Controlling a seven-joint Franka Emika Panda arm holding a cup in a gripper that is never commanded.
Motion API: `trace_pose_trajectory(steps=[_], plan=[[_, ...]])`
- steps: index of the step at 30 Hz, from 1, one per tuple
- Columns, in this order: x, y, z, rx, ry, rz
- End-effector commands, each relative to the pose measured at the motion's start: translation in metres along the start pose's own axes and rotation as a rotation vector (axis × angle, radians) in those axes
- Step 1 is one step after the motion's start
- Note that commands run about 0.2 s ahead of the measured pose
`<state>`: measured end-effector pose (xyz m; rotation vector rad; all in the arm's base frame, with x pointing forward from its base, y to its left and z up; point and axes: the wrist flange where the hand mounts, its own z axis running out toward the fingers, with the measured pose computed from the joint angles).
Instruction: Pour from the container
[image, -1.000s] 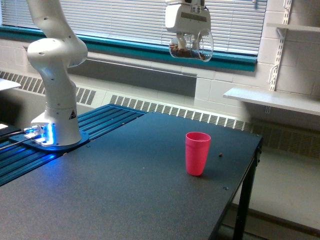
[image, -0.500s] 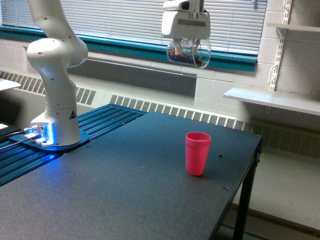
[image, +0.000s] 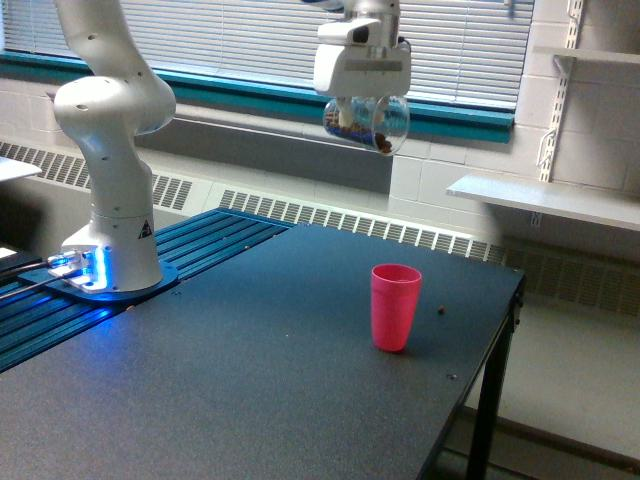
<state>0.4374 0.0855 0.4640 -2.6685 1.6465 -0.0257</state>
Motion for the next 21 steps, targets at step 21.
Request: trace_pose_trajectory(steps=[21], plan=[[-0.004, 0.014, -0.016, -0.021, 0.002, 0.012]])
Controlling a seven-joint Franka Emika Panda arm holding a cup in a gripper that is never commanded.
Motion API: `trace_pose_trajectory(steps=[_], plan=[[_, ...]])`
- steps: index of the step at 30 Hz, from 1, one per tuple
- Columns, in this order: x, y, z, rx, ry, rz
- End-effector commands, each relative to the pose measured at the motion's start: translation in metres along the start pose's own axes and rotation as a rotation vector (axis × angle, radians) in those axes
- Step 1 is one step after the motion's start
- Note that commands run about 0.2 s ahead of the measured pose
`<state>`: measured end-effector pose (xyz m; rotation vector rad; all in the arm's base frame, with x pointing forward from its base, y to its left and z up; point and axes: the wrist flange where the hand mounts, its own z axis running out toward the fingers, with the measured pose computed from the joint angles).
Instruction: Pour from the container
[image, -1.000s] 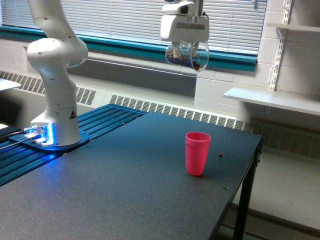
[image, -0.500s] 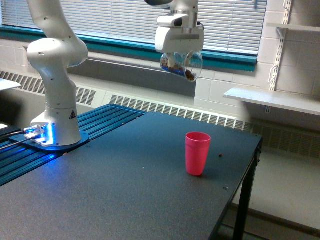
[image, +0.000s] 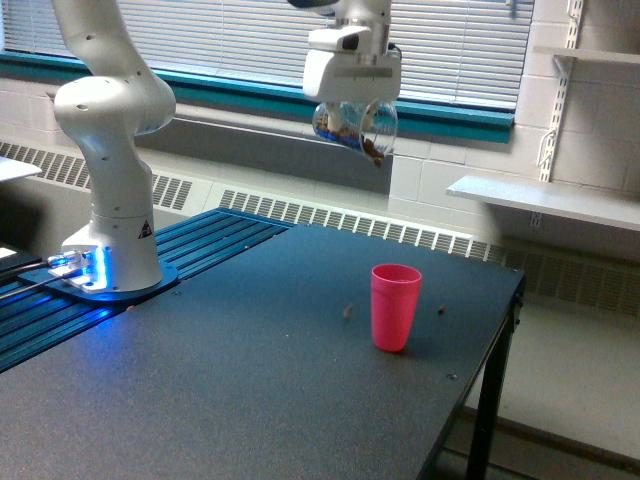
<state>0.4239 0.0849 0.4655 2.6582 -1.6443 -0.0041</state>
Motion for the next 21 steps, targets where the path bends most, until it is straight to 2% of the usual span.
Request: trace_pose_trajectory(steps=[1, 5, 12, 17, 21], plan=[[0.002, 0.002, -0.014, 0.007, 0.007, 0.011], [0.001, 0.003, -0.011, 0.008, 0.006, 0.016], [0.008, 0.007, -0.017, 0.000, 0.005, 0.019], [0.013, 0.009, -0.034, -0.016, 0.017, 0.023], [0.012, 0.009, -0.037, -0.018, 0.027, 0.029]])
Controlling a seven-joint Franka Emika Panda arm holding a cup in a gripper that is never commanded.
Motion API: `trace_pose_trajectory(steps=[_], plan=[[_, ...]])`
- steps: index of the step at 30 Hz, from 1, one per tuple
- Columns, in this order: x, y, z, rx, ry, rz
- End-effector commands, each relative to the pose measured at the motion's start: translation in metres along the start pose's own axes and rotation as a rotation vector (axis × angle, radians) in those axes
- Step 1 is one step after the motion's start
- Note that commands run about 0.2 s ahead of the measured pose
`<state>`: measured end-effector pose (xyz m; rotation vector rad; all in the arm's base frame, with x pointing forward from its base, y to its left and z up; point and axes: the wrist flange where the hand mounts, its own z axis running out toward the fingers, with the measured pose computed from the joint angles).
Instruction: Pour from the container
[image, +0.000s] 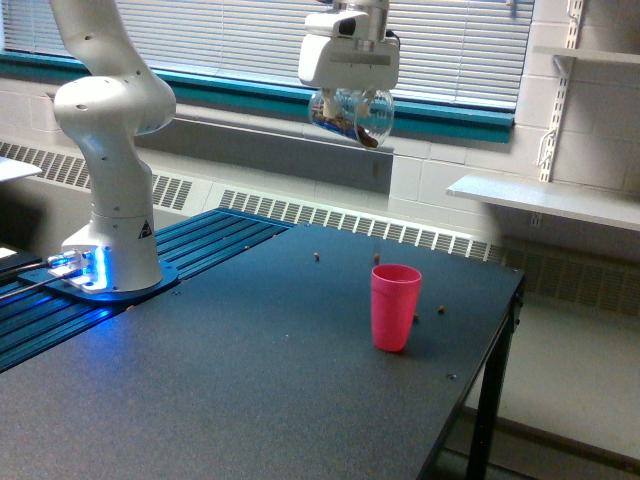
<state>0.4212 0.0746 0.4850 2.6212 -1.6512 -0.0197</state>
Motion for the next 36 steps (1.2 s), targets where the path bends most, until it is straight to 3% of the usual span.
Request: trace_pose_trajectory(steps=[1, 3, 14, 36], plan=[[0.003, 0.003, -0.023, 0.006, 0.026, 0.016], [0.007, 0.005, -0.032, -0.002, 0.027, 0.014], [0.026, 0.004, -0.038, -0.012, 0.017, 0.012], [0.059, -0.010, -0.039, -0.037, -0.028, -0.004]])
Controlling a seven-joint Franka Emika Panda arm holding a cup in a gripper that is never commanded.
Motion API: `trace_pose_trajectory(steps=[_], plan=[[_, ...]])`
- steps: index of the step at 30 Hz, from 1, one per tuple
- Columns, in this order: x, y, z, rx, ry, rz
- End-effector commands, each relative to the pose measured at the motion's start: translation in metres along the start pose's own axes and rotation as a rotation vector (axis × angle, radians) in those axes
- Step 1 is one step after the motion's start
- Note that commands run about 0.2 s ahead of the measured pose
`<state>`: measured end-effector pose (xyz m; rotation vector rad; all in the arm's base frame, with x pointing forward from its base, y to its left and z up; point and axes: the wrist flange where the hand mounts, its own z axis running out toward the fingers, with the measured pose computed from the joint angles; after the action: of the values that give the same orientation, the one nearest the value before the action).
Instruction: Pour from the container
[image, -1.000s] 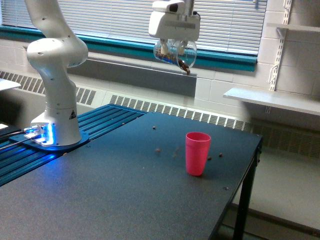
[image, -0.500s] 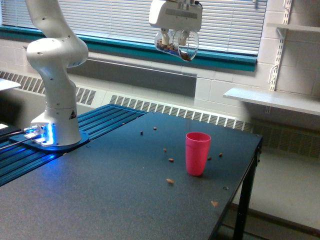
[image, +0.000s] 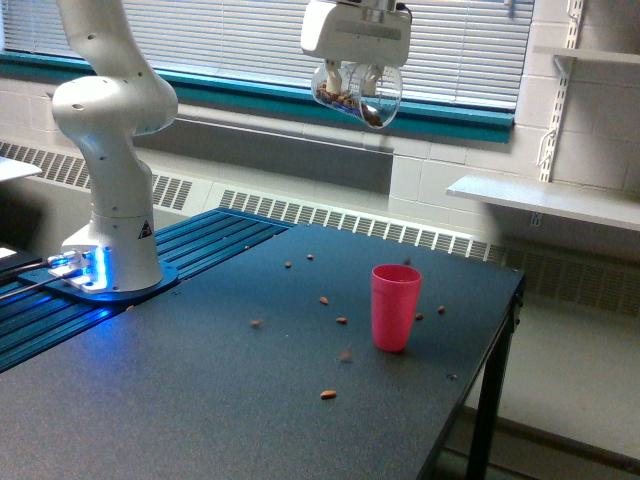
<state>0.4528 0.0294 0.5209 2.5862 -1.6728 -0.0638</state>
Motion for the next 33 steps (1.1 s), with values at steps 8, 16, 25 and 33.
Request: trace_pose_trajectory(steps=[8, 16, 25, 33], plan=[[0.008, -0.007, -0.005, -0.022, -0.035, -0.033], [-0.002, -0.007, -0.002, -0.029, -0.053, -0.025], [-0.004, -0.007, -0.001, -0.034, -0.065, -0.027], [-0.006, -0.008, -0.001, -0.037, -0.069, -0.025]])
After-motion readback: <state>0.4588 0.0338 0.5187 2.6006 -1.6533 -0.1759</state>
